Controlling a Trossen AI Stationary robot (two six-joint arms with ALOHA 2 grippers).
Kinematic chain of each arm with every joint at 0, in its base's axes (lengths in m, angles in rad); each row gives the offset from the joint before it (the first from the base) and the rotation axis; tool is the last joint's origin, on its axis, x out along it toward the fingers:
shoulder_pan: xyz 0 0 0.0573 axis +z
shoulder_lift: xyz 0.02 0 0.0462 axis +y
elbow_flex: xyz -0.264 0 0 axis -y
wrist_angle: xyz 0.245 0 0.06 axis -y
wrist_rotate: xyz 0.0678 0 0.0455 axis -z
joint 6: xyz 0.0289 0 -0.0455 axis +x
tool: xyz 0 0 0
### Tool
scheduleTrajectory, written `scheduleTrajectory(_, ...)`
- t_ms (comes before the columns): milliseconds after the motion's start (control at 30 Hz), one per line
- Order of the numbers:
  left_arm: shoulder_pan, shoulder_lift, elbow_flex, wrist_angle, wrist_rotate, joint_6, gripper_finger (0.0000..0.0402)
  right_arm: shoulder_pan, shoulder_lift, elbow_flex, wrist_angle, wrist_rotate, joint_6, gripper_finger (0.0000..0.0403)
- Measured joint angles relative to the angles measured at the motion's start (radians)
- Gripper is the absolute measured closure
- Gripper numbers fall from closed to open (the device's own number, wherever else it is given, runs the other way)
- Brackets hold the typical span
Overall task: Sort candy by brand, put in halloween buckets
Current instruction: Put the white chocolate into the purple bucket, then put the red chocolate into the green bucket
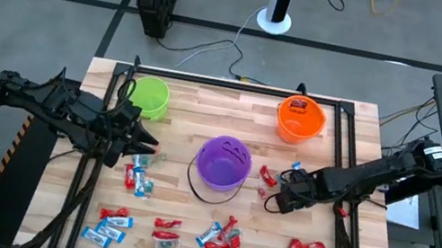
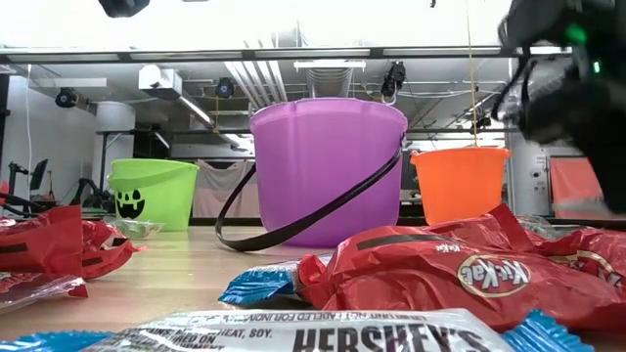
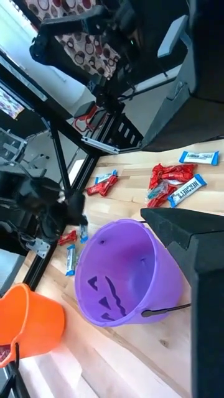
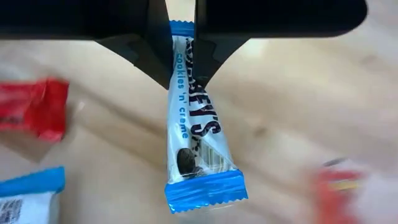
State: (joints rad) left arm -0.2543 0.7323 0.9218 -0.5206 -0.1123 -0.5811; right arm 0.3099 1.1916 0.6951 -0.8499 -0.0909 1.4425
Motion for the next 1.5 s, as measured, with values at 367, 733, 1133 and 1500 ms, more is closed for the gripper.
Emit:
scheduleTrajectory(367,0.0,0.031,0.0,0.002,0.007,0.082,0.026,-0.011,-0.044,0.321,0.265,0.3,-0.209,0.0372)
scheduleTrajectory(733,0.0,0.071,0.0,0.157,0.067,-0.012,0.026,-0.092,0.256,0.593,0.361,0.561,-0.654,0.0333)
scheduleTrajectory(1133,-0.109,0.174,0.0,0.161,0.182,-0.183,0.026,-0.217,0.302,0.703,0.101,0.289,-0.864,0.0213)
scheduleTrajectory(1500,-0.42,0.479,0.0,-0.004,-0.011,-0.365,0.026,-0.299,0.099,0.65,0.06,0.293,-1.044,0.0197)
